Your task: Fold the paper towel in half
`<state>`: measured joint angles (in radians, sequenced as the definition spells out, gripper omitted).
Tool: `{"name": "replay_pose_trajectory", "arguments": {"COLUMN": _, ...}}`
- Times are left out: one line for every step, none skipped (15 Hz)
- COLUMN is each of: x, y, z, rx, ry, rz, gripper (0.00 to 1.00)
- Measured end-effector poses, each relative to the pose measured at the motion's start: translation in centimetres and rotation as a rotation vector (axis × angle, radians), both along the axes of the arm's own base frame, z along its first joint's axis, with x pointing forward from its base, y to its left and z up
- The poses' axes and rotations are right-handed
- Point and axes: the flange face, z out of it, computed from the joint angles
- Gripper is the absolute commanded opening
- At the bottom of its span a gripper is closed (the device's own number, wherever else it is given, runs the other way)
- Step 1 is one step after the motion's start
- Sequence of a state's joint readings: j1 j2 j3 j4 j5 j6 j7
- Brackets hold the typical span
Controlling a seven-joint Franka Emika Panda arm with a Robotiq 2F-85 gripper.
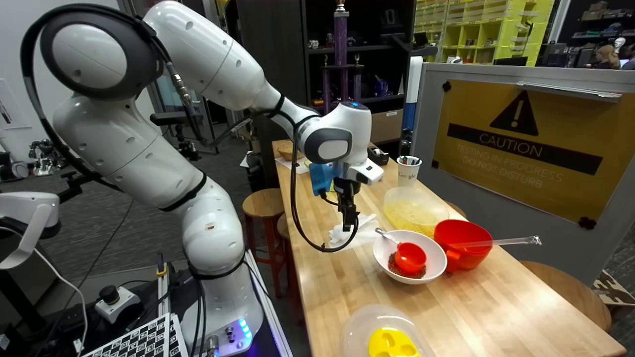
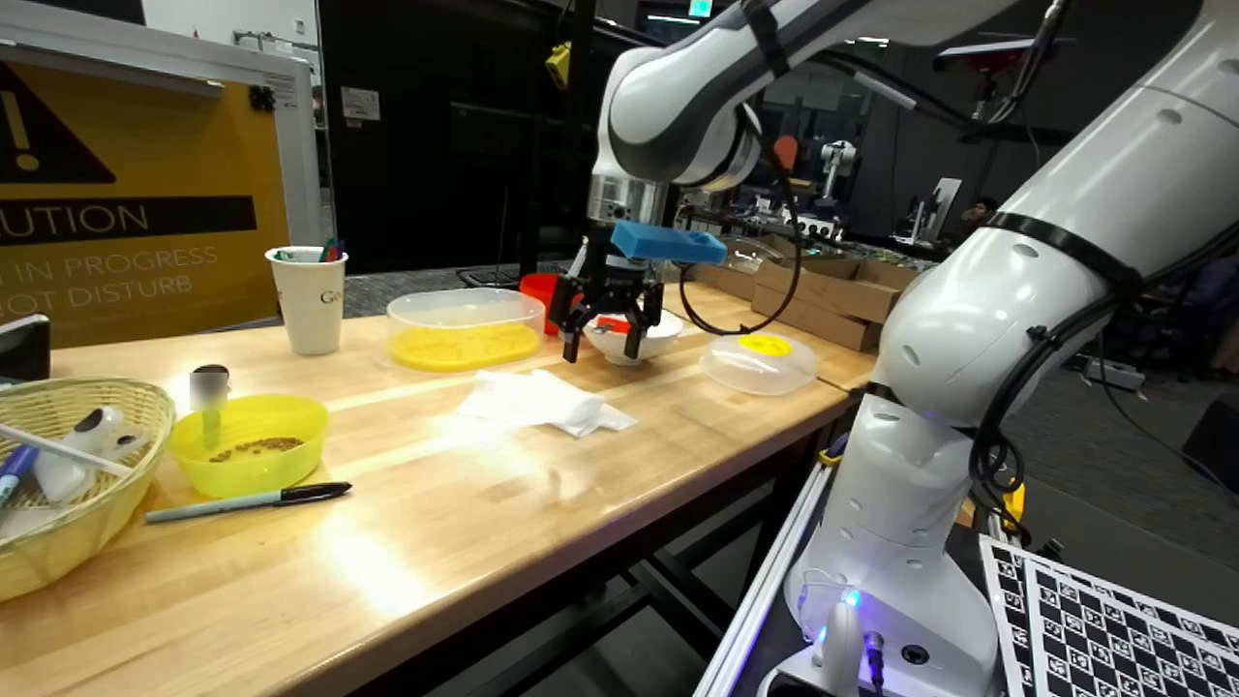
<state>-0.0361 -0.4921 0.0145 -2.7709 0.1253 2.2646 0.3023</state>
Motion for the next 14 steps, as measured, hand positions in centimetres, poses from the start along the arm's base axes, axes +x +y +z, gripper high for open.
{"name": "replay_pose_trajectory", "arguments": {"x": -0.2, "y": 0.1, "z": 0.5, "rx": -0.008, "ry": -0.003, "rz": 0.006, "gripper": 1.00}}
{"name": "replay_pose_trajectory", "arguments": {"x": -0.4, "y": 0.3, "z": 1.0, "rx": -0.013, "ry": -0.005, "rz": 0.013, "gripper": 1.00}}
{"name": "replay_pose_trajectory", "arguments": {"x": -0.6, "y": 0.4, "z": 1.3, "rx": -0.017, "ry": -0.007, "rz": 0.019, "gripper": 1.00}}
{"name": "replay_pose_trajectory", "arguments": {"x": -0.7, "y": 0.5, "z": 1.6, "rx": -0.022, "ry": -0.008, "rz": 0.025, "gripper": 1.00}}
{"name": "replay_pose_trajectory", "arguments": {"x": -0.9, "y": 0.6, "z": 1.9, "rx": -0.027, "ry": -0.009, "rz": 0.032, "gripper": 1.00}}
{"name": "replay_pose_trajectory", "arguments": {"x": -1.1, "y": 0.8, "z": 2.2, "rx": -0.029, "ry": -0.006, "rz": 0.037, "gripper": 1.00}}
{"name": "replay_pose_trajectory", "arguments": {"x": -1.3, "y": 1.0, "z": 2.4, "rx": -0.031, "ry": -0.001, "rz": 0.045, "gripper": 1.00}}
{"name": "replay_pose_trajectory", "arguments": {"x": -1.4, "y": 1.1, "z": 2.5, "rx": -0.033, "ry": 0.002, "rz": 0.049, "gripper": 1.00}}
{"name": "replay_pose_trajectory", "arguments": {"x": -1.5, "y": 1.2, "z": 2.7, "rx": -0.034, "ry": 0.003, "rz": 0.051, "gripper": 1.00}}
{"name": "replay_pose_trajectory", "arguments": {"x": -1.6, "y": 1.2, "z": 2.8, "rx": -0.035, "ry": 0.002, "rz": 0.052, "gripper": 1.00}}
{"name": "replay_pose_trajectory", "arguments": {"x": -1.6, "y": 1.2, "z": 2.8, "rx": -0.035, "ry": 0.002, "rz": 0.053, "gripper": 1.00}}
{"name": "replay_pose_trajectory", "arguments": {"x": -1.6, "y": 1.2, "z": 2.8, "rx": -0.035, "ry": 0.002, "rz": 0.053, "gripper": 1.00}}
{"name": "replay_pose_trajectory", "arguments": {"x": -1.6, "y": 1.2, "z": 2.8, "rx": -0.035, "ry": 0.002, "rz": 0.053, "gripper": 1.00}}
{"name": "replay_pose_trajectory", "arguments": {"x": -1.6, "y": 1.2, "z": 2.8, "rx": -0.035, "ry": 0.002, "rz": 0.053, "gripper": 1.00}}
